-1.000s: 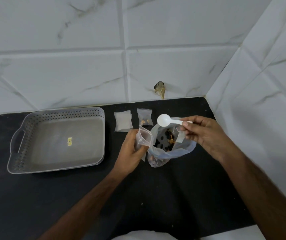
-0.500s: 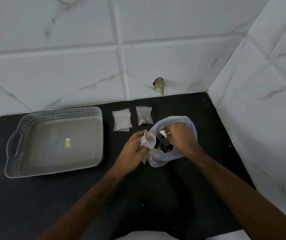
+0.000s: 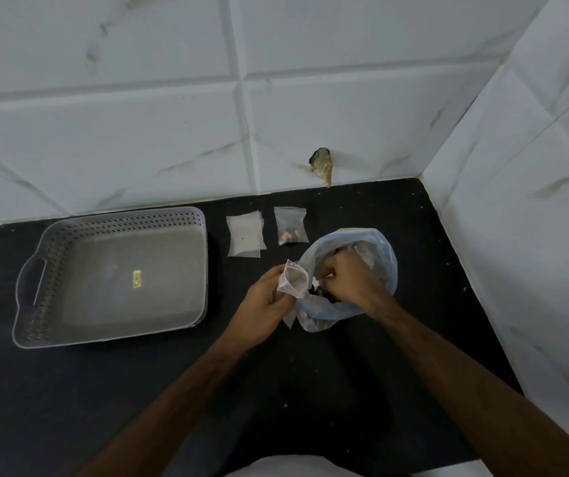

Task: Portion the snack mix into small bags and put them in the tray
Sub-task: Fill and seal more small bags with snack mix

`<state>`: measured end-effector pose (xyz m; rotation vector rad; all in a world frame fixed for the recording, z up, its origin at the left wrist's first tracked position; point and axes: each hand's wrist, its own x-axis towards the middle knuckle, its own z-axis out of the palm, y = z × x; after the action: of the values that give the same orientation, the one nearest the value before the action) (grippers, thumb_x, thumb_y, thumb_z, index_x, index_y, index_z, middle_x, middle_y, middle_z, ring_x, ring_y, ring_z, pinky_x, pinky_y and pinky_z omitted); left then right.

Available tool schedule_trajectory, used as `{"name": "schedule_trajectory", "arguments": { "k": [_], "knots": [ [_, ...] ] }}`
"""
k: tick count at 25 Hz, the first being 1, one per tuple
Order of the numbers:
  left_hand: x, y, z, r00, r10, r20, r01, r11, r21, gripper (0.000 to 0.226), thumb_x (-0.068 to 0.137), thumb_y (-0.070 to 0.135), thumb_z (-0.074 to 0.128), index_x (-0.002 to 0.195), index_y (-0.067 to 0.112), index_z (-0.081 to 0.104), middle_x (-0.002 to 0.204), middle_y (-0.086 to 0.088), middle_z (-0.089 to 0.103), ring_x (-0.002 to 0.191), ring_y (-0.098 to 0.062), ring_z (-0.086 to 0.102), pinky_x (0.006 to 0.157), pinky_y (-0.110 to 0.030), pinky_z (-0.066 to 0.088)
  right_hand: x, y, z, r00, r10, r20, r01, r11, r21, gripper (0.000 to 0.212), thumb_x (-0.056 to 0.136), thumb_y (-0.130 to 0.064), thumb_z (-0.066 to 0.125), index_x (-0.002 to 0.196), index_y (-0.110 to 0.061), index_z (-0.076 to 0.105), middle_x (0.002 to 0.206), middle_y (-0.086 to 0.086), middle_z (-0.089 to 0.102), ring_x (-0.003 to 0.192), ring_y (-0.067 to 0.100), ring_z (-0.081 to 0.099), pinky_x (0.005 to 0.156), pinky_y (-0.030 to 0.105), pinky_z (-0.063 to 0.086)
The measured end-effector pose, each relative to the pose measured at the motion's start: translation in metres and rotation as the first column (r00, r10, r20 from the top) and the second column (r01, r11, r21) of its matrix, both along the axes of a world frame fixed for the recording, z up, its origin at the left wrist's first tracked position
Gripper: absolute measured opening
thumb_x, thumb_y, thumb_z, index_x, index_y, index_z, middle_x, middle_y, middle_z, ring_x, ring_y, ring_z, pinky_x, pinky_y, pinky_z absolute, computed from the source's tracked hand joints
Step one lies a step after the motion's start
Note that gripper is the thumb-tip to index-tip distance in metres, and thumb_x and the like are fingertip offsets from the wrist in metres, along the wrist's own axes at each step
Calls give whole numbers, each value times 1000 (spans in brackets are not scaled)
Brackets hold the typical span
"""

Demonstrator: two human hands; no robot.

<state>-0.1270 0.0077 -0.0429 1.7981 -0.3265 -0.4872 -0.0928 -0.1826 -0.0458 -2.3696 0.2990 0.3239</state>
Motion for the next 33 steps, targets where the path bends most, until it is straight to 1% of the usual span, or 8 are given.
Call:
{"name": "schedule_trajectory", "arguments": {
  "k": [1, 3, 7, 9, 14, 22, 27, 33],
  "knots": [
    [0, 0, 0, 1000, 0, -3, 0, 1000, -8, 39, 102, 9, 53, 130, 37, 55, 137, 3, 58, 124, -3, 58, 100, -25, 51, -3, -5, 8, 979, 48, -200, -42, 999, 31, 15, 91, -13, 63, 97, -15, 76, 90, 0, 74, 83, 17, 69, 85, 33, 57],
    [-2, -1, 1, 1000, -4, -12, 4, 1000, -11, 39, 100, 15, 53, 126, 44, 55, 137, 2, 58, 124, -7, 59, 101, -31, 52, -5, -26, 3, 949, 16, -315, 25, 992, 126, 13, 87, -9, 64, 90, -15, 76, 78, 2, 73, 69, 18, 69, 69, 33, 60],
    [-5, 1, -1, 1000, 7, -13, -7, 1000, -1, 35, 95, 25, 54, 125, 43, 56, 136, 2, 57, 124, -11, 59, 104, -43, 53, 0, -20, 6, 872, -133, -472, 282, 924, 260, 18, 95, -16, 63, 109, -6, 71, 105, 13, 73, 94, 23, 70, 91, 38, 56],
    [-6, 4, -3, 1000, 7, 6, -7, 1000, 15, 36, 95, 25, 54, 128, 39, 56, 137, 4, 55, 126, -9, 57, 106, -45, 51, 2, -24, 13, 858, -136, -495, 314, 902, 296, 18, 96, -12, 61, 109, -3, 70, 104, 18, 72, 91, 24, 67, 89, 36, 55],
    [-8, 8, -8, 998, 30, 59, -32, 999, 35, 47, 93, 26, 57, 140, 28, 53, 147, 10, 45, 135, -6, 48, 111, -46, 47, -12, -42, 30, 900, -133, -415, 310, 864, 396, 17, 97, -2, 58, 107, -3, 71, 99, 19, 72, 75, 16, 64, 69, 27, 54],
    [-13, 8, 0, 983, 110, 150, -102, 993, -59, 42, 92, 14, 62, 128, 36, 57, 142, 6, 48, 136, -13, 48, 111, -40, 46, -44, -71, 77, 945, -162, -285, 292, 812, 505, 17, 96, 1, 58, 103, -5, 73, 82, 11, 74, 72, 16, 64, 65, 26, 56],
    [-13, 7, 5, 974, 126, 187, -109, 989, -98, 33, 96, 5, 64, 126, 18, 62, 127, 1, 58, 124, -23, 57, 103, -44, 50, -59, -59, 125, 990, -119, -69, 137, 772, 620, 19, 96, -2, 58, 102, -8, 75, 82, 10, 73, 71, 15, 62, 64, 25, 53],
    [-17, 3, 23, 976, 186, 109, -167, 972, -166, 25, 96, 11, 67, 119, 18, 62, 110, 2, 69, 105, -18, 67, 88, -30, 55, -74, -16, 148, 972, 88, 219, -168, 910, 378, 21, 96, -9, 61, 103, -24, 75, 84, -2, 74, 75, 11, 68, 65, 22, 55]
  ]
}}
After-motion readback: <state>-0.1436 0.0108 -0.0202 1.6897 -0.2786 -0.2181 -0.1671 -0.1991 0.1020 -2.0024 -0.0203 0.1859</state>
